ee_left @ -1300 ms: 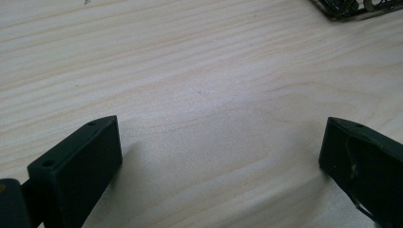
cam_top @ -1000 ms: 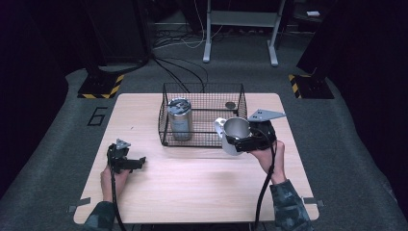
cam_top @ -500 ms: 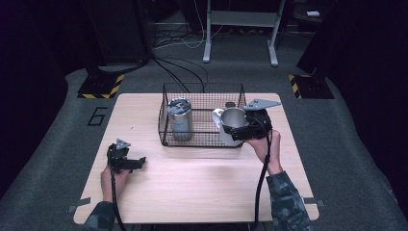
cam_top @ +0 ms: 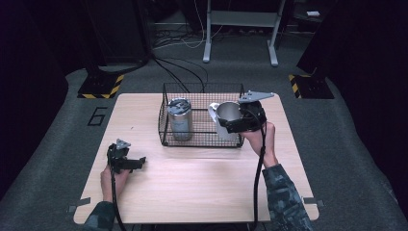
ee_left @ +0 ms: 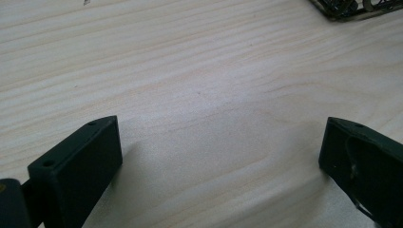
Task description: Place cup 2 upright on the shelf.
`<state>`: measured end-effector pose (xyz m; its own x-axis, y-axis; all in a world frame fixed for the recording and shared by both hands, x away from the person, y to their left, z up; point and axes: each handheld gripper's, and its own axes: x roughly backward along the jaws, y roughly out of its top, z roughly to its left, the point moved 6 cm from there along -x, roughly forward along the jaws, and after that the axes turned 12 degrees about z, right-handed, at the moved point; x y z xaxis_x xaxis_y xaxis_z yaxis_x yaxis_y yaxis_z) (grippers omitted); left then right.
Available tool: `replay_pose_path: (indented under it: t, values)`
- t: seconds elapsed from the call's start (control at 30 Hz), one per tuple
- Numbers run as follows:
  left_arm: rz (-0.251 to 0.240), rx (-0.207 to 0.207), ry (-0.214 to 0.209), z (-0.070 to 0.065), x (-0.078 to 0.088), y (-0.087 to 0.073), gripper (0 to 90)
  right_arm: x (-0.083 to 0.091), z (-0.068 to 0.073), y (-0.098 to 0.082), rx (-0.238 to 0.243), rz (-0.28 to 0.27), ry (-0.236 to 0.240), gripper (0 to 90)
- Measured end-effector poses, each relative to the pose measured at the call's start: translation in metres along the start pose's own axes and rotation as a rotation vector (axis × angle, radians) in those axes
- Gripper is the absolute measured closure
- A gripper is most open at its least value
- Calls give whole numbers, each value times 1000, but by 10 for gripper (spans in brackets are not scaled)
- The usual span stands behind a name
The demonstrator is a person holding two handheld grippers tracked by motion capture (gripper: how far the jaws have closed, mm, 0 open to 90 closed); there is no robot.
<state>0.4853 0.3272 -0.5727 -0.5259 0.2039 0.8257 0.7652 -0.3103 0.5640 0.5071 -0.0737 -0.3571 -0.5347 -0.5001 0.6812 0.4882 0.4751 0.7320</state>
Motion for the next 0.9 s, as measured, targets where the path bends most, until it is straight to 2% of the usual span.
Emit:
replay_pose_path:
  t: [0.53,0.9]
  values:
    - [2,-1,0,0,0,0,5,-16,-4,17,11,11,-1,58]
    - [0,1,-1,0,0,0,5,-25,-13,24,-4,25,-11,58]
